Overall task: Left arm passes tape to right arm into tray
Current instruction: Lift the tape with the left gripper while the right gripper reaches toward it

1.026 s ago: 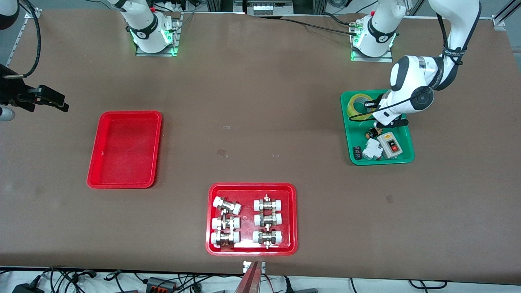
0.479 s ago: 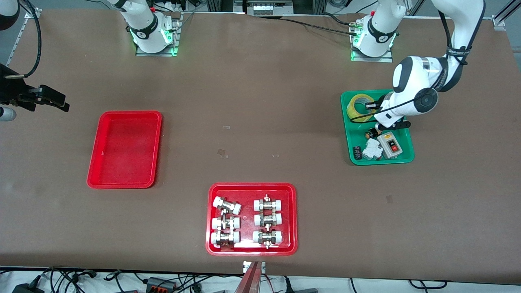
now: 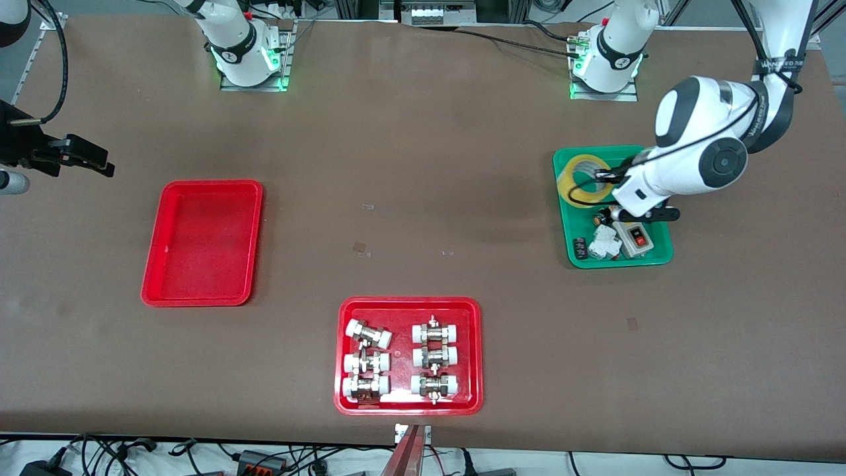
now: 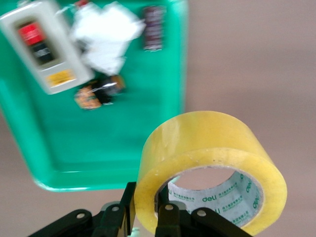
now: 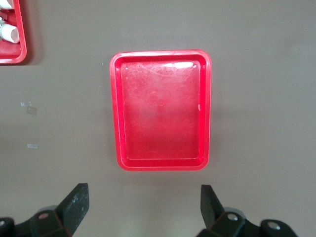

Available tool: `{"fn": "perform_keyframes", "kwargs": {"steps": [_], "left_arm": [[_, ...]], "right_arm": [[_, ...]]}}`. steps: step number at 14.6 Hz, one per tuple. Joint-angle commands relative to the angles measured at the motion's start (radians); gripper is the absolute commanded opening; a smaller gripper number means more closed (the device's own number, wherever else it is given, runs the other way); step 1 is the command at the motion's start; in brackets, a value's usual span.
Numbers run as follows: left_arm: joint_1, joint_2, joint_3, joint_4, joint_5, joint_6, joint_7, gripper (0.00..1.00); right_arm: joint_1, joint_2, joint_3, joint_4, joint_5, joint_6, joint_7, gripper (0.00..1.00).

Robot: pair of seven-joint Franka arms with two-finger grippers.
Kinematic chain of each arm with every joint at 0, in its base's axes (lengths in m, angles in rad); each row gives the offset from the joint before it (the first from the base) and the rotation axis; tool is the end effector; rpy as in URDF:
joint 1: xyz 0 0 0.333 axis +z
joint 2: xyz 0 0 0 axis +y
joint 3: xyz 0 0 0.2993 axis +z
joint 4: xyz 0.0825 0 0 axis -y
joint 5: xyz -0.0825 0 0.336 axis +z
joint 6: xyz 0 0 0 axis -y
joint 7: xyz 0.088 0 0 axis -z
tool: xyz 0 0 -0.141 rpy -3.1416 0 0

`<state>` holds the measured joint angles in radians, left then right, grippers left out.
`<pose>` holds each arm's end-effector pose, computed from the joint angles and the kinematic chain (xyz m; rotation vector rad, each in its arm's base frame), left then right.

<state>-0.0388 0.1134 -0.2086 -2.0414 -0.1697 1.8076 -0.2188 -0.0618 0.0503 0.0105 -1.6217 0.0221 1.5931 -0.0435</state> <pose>0.4582 -0.1351 0.3451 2.9922 0.0559 -0.5711 0.5161 -0.0235 0.5284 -3.1129 0.0143 0.1211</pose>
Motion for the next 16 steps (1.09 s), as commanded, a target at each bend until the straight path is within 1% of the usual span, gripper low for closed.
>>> {"fn": "perform_keyframes", "kwargs": {"steps": [1, 2, 3, 5, 6, 7, 8, 9, 10, 11, 12, 14, 16], "left_arm": [[-0.004, 0.041, -0.128, 0.148, -0.103, -0.06, -0.11, 0.0], [-0.009, 0.057, -0.17, 0.209, -0.158, -0.059, -0.146, 0.0], [-0.016, 0.092, -0.21, 0.287, -0.192, -0.06, -0.166, 0.0], [-0.044, 0.155, -0.273, 0.436, -0.252, -0.059, -0.198, 0.0], [-0.064, 0.178, -0.287, 0.499, -0.307, -0.053, -0.224, 0.0], [-0.099, 0.204, -0.288, 0.547, -0.351, -0.051, -0.262, 0.0], [-0.125, 0.224, -0.288, 0.582, -0.376, -0.048, -0.293, 0.0], [-0.142, 0.245, -0.288, 0.624, -0.384, -0.019, -0.315, 0.0], [-0.154, 0.267, -0.288, 0.65, -0.386, 0.017, -0.329, 0.0], [-0.157, 0.276, -0.29, 0.655, -0.387, 0.033, -0.332, 0.0], [-0.156, 0.301, -0.29, 0.658, -0.39, 0.036, -0.329, 0.0], [-0.157, 0.316, -0.29, 0.661, -0.43, 0.042, -0.327, 0.0], [-0.159, 0.322, -0.288, 0.659, -0.441, 0.082, -0.32, 0.0]], "right_arm": [[0.028, 0.07, 0.006, 0.009, 0.013, -0.016, -0.016, 1.0], [0.03, 0.095, 0.006, 0.012, 0.021, -0.021, -0.042, 1.0], [0.03, 0.1, 0.005, 0.017, 0.054, -0.016, -0.079, 1.0], [0.025, 0.123, 0.0, 0.028, 0.164, -0.007, -0.091, 1.0], [0.028, 0.149, 0.002, 0.026, 0.202, -0.004, -0.096, 1.0], [0.033, 0.166, 0.006, 0.028, 0.231, -0.004, -0.096, 1.0], [0.054, 0.174, 0.015, 0.028, 0.278, -0.004, -0.087, 1.0], [0.085, 0.175, 0.02, 0.026, 0.364, -0.002, -0.081, 1.0], [0.1, 0.177, 0.02, 0.028, 0.451, 0.004, -0.078, 1.0], [0.121, 0.186, 0.02, 0.028, 0.548, 0.016, -0.073, 1.0], [0.146, 0.189, 0.02, 0.029, 0.618, 0.036, -0.073, 1.0], [0.227, 0.189, 0.02, 0.063, 0.705, 0.088, -0.067, 1.0], [0.302, 0.19, 0.022, 0.106, 0.784, 0.126, -0.003, 1.0]]}}
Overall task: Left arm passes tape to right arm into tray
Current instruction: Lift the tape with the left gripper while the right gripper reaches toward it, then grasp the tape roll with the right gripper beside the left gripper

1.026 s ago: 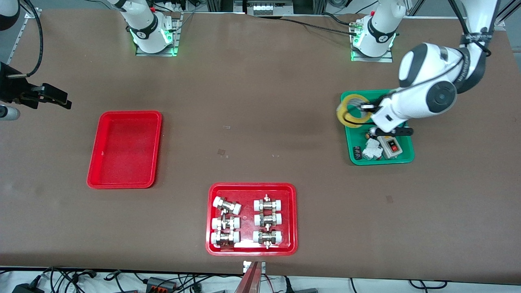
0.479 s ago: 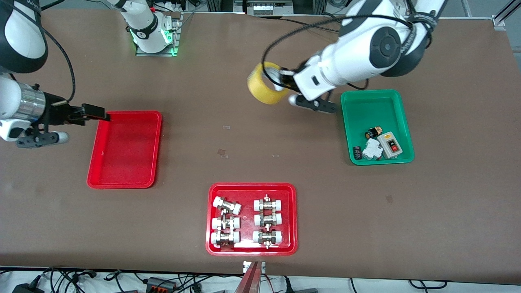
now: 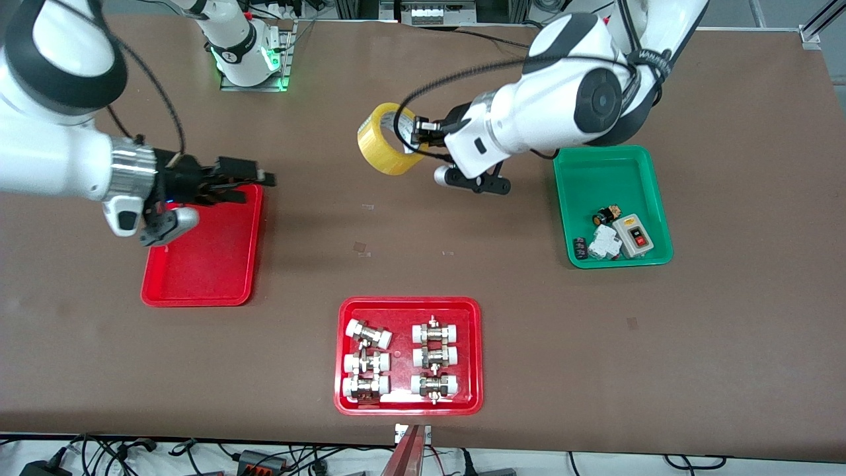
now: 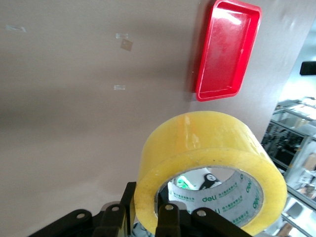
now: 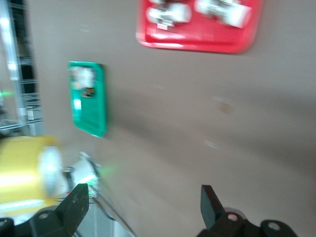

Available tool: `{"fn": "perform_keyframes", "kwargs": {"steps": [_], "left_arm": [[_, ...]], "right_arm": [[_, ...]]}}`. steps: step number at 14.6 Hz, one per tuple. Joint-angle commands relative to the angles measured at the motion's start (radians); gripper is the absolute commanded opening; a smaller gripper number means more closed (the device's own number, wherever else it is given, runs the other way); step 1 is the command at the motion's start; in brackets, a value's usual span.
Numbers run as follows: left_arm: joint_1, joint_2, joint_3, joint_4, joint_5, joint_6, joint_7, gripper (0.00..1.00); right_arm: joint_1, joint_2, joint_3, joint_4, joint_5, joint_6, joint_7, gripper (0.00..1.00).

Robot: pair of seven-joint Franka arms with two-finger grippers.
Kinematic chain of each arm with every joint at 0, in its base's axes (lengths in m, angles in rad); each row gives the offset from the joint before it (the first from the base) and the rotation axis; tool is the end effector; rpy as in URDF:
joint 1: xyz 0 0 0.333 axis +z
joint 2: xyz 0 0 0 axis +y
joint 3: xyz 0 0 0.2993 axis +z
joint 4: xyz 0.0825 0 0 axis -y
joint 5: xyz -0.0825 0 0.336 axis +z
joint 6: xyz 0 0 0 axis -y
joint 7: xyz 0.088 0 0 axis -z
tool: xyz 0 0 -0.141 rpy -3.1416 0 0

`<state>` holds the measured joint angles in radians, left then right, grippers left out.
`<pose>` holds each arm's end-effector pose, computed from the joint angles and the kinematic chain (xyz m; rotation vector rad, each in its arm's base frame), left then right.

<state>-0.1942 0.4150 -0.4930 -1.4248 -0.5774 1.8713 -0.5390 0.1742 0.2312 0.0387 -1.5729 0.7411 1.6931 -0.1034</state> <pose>0.4846 -0.4093 0.4800 2.4454 0.0655 -0.4750 0.5436 0.2047 0.4920 -2.3945 -0.2139 0.1843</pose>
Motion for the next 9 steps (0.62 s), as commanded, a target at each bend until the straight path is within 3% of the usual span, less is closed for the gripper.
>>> {"fn": "perform_keyframes", "kwargs": {"steps": [1, 3, 9], "left_arm": [[-0.004, 0.03, -0.004, 0.043, -0.03, 0.025, 0.002, 0.0], [-0.002, 0.03, -0.004, 0.041, -0.028, 0.025, 0.008, 0.0], [0.013, 0.03, -0.004, 0.04, -0.035, 0.017, 0.028, 0.0]], "right_arm": [[0.097, 0.01, -0.006, 0.059, 0.113, 0.066, 0.1, 1.0], [0.151, 0.013, -0.007, 0.059, 0.132, 0.124, 0.123, 1.0], [0.194, 0.034, -0.006, 0.051, 0.119, 0.123, 0.106, 1.0]]}}
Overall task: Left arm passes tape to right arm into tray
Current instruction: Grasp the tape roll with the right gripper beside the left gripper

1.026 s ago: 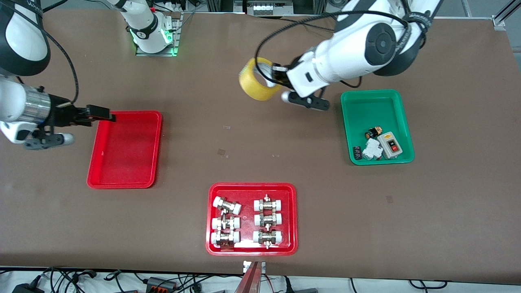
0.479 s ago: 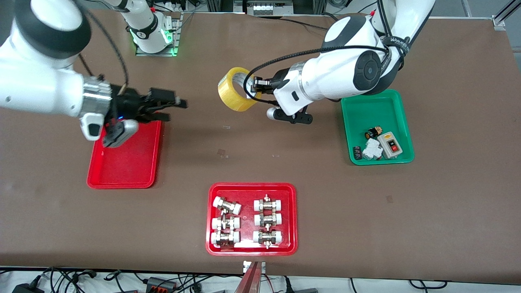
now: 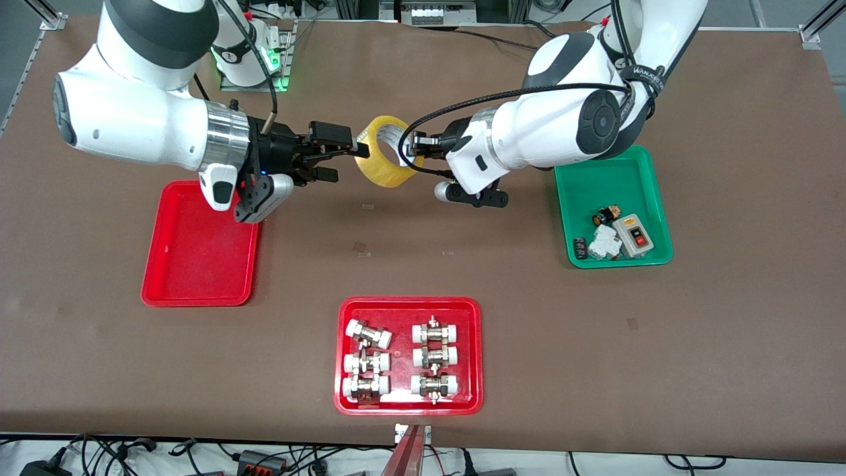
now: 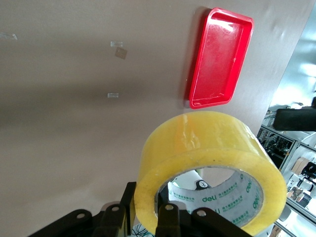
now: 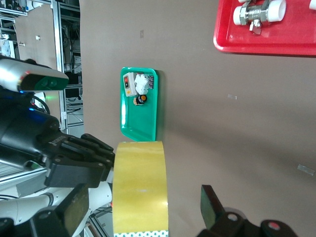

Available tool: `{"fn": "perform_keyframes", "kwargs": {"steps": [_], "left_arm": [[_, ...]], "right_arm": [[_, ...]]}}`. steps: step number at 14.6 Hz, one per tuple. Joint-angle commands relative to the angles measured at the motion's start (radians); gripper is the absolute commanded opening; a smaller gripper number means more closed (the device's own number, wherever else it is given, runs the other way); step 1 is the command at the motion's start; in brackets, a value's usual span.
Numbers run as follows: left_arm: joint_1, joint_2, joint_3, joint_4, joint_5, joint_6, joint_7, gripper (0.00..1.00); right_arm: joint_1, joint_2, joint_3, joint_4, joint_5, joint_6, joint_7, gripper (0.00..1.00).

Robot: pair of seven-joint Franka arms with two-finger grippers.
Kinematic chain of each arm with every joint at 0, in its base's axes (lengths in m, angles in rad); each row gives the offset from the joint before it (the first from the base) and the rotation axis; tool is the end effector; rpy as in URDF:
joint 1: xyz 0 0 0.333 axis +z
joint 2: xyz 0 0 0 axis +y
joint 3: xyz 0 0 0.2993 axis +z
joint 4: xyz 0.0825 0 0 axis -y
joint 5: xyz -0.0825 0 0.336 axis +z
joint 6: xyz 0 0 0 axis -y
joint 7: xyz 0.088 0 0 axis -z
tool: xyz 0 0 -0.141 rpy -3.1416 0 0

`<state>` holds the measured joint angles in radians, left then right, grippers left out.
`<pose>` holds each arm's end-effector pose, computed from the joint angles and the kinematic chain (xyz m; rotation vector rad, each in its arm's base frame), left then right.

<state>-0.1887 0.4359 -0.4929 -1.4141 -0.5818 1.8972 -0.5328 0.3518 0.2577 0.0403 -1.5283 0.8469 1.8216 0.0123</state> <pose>0.4952 -0.4077 0.4750 2.4277 0.0857 -0.4572 0.5256 0.3075 0.5113 -2.3054 -0.1970 0.1656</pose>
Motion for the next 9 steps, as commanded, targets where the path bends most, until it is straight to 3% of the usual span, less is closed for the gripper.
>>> {"fn": "perform_keyframes", "kwargs": {"steps": [1, 9], "left_arm": [[0.009, 0.009, -0.004, 0.029, -0.03, -0.01, 0.024, 0.0], [0.018, 0.006, -0.006, 0.029, -0.047, -0.017, 0.025, 0.0]], "right_arm": [[0.025, 0.018, -0.008, 0.007, 0.015, -0.007, -0.006, 1.0], [0.049, 0.025, -0.008, 0.002, 0.015, -0.05, 0.006, 1.0]]}}
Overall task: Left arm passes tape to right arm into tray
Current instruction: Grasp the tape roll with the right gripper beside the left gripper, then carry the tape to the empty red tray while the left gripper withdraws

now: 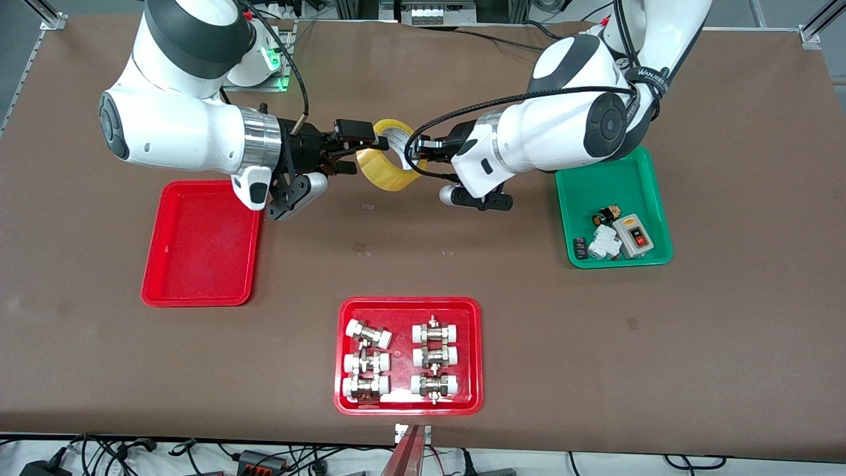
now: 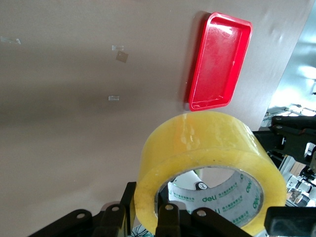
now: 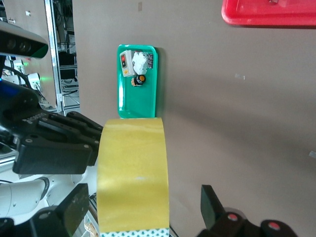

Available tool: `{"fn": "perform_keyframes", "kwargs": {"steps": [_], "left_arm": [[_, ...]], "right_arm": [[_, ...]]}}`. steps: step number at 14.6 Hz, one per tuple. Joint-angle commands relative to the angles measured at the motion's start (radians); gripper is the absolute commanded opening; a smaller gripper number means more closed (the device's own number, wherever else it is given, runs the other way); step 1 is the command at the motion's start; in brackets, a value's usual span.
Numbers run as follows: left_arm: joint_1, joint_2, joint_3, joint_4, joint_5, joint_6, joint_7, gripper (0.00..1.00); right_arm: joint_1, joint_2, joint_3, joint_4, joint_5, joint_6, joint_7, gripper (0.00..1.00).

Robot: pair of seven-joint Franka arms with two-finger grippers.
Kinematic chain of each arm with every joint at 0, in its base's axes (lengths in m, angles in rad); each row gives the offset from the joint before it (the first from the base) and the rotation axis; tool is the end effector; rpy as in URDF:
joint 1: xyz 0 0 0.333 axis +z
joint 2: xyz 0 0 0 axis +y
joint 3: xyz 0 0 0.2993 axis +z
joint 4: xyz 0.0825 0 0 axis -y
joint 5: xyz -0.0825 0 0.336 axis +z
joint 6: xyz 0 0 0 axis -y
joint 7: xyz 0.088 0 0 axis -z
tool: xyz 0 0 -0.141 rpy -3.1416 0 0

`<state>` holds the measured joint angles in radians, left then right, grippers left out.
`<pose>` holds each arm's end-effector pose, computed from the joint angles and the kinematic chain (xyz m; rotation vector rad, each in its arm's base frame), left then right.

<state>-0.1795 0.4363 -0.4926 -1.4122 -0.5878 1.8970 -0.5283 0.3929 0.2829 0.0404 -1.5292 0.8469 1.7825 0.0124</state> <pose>0.4991 -0.4034 0.4760 2.4200 0.0935 -0.4531 0.5102 0.3315 0.4939 -2.3065 -0.2516 0.2612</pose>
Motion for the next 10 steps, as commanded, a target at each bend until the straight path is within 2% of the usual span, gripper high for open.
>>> {"fn": "perform_keyframes", "kwargs": {"steps": [1, 3, 4, 5, 6, 7, 8, 10], "left_arm": [[0.015, 0.004, -0.006, 0.027, -0.041, -0.016, 0.019, 0.0], [0.017, 0.004, -0.006, 0.027, -0.041, -0.018, 0.019, 0.0], [0.017, 0.002, -0.006, 0.027, -0.041, -0.018, 0.017, 0.0], [0.018, 0.002, -0.006, 0.025, -0.046, -0.019, 0.017, 0.0], [0.018, 0.002, -0.006, 0.025, -0.046, -0.019, 0.017, 0.0], [0.02, 0.002, -0.006, 0.027, -0.046, -0.027, 0.017, 0.0], [0.025, 0.002, -0.004, 0.027, -0.047, -0.038, 0.017, 0.0], [0.031, 0.001, -0.006, 0.027, -0.047, -0.041, 0.017, 0.0]], "right_arm": [[0.006, -0.001, -0.008, 0.003, 0.015, -0.011, 0.006, 1.0], [0.007, -0.001, -0.008, 0.003, 0.015, -0.012, 0.005, 1.0], [0.009, -0.001, -0.008, 0.003, 0.015, -0.012, 0.003, 0.95], [0.009, -0.001, -0.008, 0.003, 0.015, -0.012, 0.003, 0.81], [0.009, -0.001, -0.008, 0.003, 0.015, -0.014, 0.008, 0.6], [0.008, -0.001, -0.008, 0.003, 0.021, -0.014, 0.009, 0.45], [0.008, -0.001, -0.008, 0.003, 0.023, -0.014, 0.008, 0.36], [0.004, -0.001, -0.008, 0.003, 0.026, -0.014, 0.006, 0.28]]}}
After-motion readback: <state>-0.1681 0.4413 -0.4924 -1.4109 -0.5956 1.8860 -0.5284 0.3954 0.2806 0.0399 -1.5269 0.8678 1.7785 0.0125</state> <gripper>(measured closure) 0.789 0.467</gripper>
